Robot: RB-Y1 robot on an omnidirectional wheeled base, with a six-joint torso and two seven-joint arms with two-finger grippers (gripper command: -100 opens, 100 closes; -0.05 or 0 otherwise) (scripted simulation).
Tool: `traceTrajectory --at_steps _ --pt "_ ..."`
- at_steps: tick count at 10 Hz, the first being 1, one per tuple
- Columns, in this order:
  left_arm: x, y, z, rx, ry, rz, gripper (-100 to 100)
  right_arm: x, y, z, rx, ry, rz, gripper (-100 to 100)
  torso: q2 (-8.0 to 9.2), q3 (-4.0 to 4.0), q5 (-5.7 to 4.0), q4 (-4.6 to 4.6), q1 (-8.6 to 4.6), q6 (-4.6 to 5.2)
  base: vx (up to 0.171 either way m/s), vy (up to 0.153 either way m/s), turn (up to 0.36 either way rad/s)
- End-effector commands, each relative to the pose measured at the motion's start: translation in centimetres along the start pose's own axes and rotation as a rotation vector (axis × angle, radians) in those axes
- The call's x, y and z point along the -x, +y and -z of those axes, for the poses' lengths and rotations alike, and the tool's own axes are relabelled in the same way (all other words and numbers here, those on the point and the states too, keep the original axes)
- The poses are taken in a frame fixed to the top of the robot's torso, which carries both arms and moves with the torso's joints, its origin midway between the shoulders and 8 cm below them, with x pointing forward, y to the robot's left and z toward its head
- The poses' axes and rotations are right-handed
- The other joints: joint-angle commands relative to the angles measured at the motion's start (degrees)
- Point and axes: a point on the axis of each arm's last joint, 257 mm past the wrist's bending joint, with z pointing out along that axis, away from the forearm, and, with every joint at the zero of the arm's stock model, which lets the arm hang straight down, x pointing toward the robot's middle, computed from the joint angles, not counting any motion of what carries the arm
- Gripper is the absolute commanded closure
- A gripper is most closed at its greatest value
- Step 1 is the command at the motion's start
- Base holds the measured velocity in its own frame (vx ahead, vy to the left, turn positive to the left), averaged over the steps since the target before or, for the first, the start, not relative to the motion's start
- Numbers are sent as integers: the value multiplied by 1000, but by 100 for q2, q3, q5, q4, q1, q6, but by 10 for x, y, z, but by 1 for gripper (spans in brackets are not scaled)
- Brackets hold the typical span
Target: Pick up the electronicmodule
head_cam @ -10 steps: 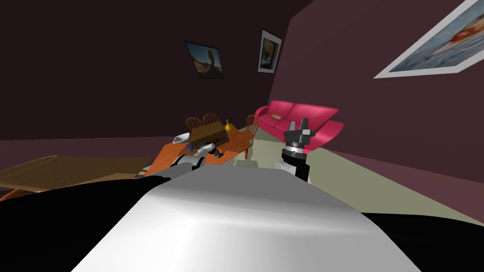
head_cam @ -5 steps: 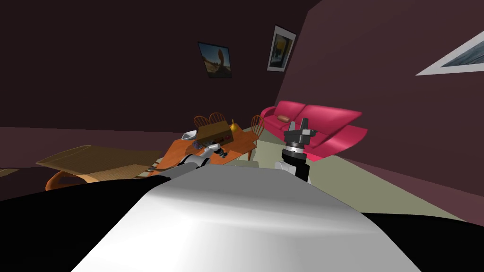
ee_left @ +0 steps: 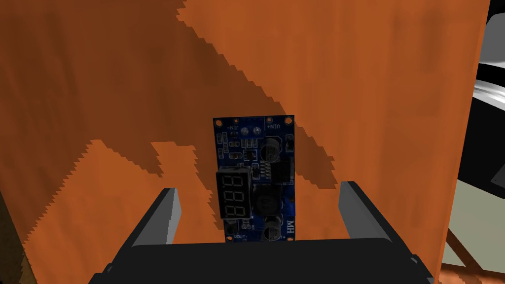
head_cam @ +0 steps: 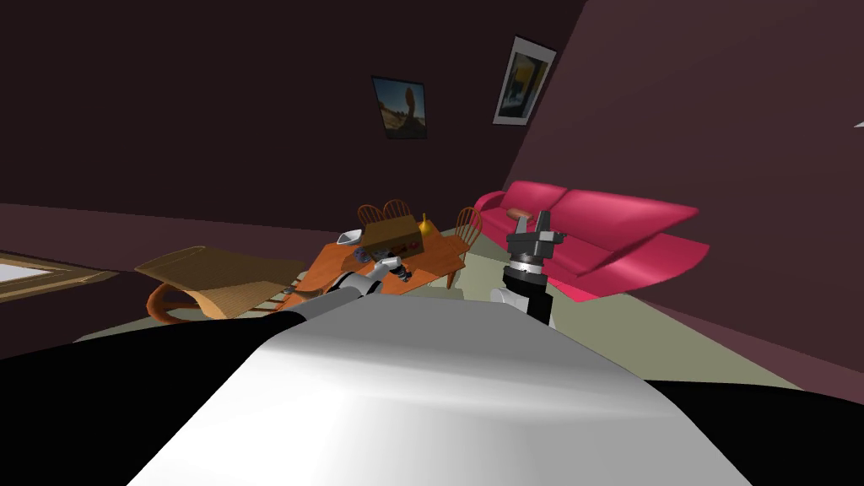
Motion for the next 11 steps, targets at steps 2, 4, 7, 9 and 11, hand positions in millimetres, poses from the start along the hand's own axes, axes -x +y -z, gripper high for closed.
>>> traceTrajectory --at_steps 2,4,7,9,11 --pt "-7 8 -3 8 -5 -10 -100 0 0 0 0 0 0 0 0 0 0 0 -4 4 25 21 22" --pt "-31 10 -4 0 7 -46 -100 0 0 0 0 0 0 0 11 6 -3 3 -13 4 12 16 107" --pt "-50 17 -7 0 12 -78 -100 0 0 0 0 0 0 0 7 4 -2 2 -10 5 23 25 99" --pt "-59 20 -8 1 13 -93 -100 0 0 0 0 0 0 0 -5 -3 1 -1 5 1 40 45 172" --pt "-61 21 -8 0 14 -94 100 0 0 0 0 0 0 0 9 5 -2 2 -10 5 -2 0 5"
